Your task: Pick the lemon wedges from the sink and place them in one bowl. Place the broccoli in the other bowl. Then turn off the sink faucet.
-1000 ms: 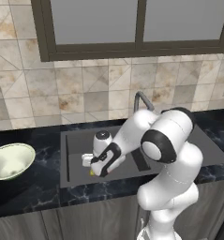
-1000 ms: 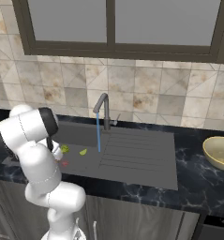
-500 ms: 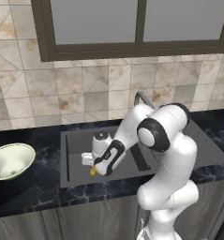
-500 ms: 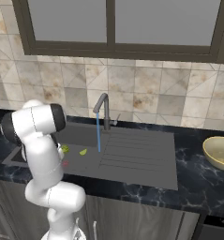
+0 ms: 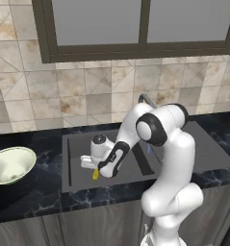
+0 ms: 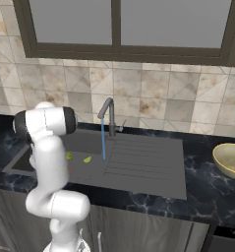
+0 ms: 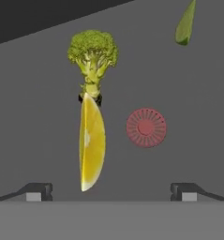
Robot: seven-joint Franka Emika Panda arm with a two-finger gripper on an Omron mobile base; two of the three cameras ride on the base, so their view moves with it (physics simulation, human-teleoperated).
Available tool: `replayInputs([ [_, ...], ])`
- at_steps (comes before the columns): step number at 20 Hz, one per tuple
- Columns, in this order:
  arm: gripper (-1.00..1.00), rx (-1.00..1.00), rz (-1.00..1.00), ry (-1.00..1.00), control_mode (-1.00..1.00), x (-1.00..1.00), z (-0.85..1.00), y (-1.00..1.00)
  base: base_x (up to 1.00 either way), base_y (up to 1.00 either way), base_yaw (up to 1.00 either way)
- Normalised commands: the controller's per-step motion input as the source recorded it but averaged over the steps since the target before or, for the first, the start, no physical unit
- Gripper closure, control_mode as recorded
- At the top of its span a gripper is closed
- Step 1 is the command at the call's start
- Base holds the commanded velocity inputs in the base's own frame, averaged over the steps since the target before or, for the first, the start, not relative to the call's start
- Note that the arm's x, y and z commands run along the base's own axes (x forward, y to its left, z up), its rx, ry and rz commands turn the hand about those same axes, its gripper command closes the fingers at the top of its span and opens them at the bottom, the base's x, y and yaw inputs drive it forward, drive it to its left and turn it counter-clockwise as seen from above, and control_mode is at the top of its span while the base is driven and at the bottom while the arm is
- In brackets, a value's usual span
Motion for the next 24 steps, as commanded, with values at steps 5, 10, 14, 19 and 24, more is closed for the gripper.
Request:
replayInputs([
  [5, -1.0, 0.0, -0.04, 0.0, -1.0, 0.24, -0.19, 0.01, 0.0, 0.0, 0.0],
  [10, -1.0, 0.0, -0.02, 0.0, -1.0, 0.3, -0.2, 0.0, 0.0, 0.0, 0.0],
  [14, -1.0, 0.0, -0.02, 0.0, -1.0, 0.3, -0.24, 0.05, 0.0, 0.0, 0.0],
  [19, -1.0, 0.0, -0.02, 0.0, -1.0, 0.28, -0.27, 0.11, 0.0, 0.0, 0.0],
  [24, -1.0, 0.0, -0.02, 0.0, -1.0, 0.29, -0.24, 0.12, 0.0, 0.0, 0.0],
])
